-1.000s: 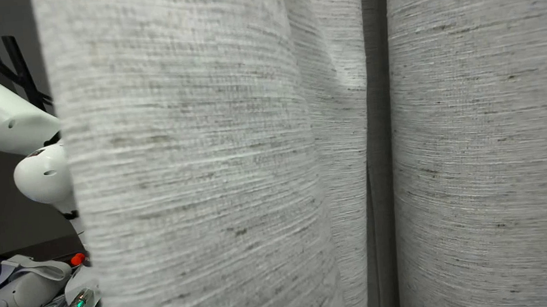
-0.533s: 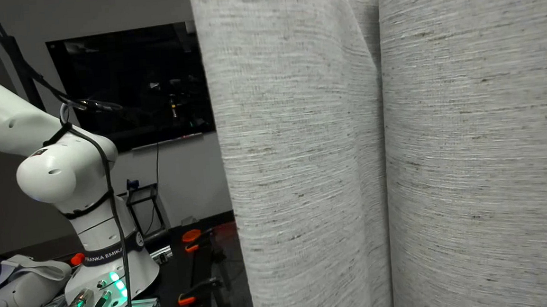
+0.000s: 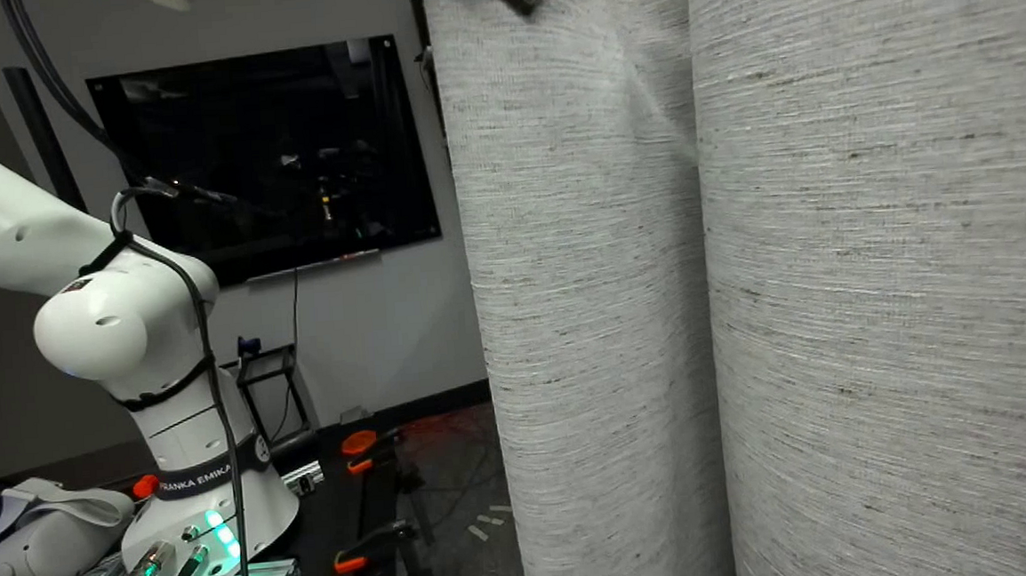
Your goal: Open the curtain from left to right
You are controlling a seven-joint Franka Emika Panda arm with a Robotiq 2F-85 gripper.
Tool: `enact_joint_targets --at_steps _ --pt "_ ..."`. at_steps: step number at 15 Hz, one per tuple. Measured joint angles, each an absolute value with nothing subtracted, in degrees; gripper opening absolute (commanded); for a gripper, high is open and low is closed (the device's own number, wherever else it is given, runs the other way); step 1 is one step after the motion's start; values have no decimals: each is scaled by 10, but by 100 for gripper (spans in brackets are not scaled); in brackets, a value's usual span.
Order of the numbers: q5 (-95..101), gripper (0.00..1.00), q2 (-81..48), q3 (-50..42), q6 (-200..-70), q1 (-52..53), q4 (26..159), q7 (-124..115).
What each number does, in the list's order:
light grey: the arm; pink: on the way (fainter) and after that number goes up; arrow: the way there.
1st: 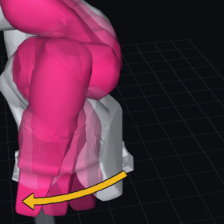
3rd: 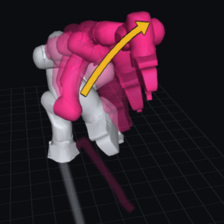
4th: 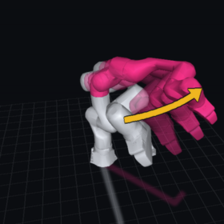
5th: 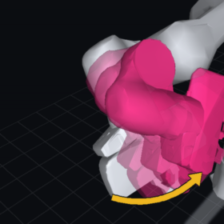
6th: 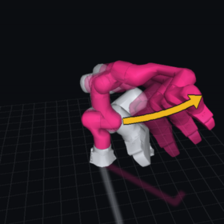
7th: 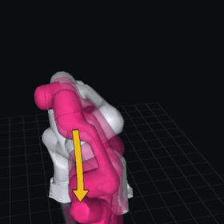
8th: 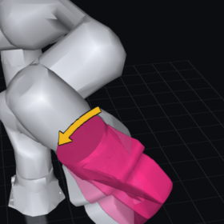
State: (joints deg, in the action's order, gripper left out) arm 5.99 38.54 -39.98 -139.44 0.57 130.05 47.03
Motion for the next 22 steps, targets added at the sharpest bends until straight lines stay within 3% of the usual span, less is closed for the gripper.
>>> enact_joint_targets --at_steps 22 --pt "50 4 436 -380 -1276 2 1309 587"
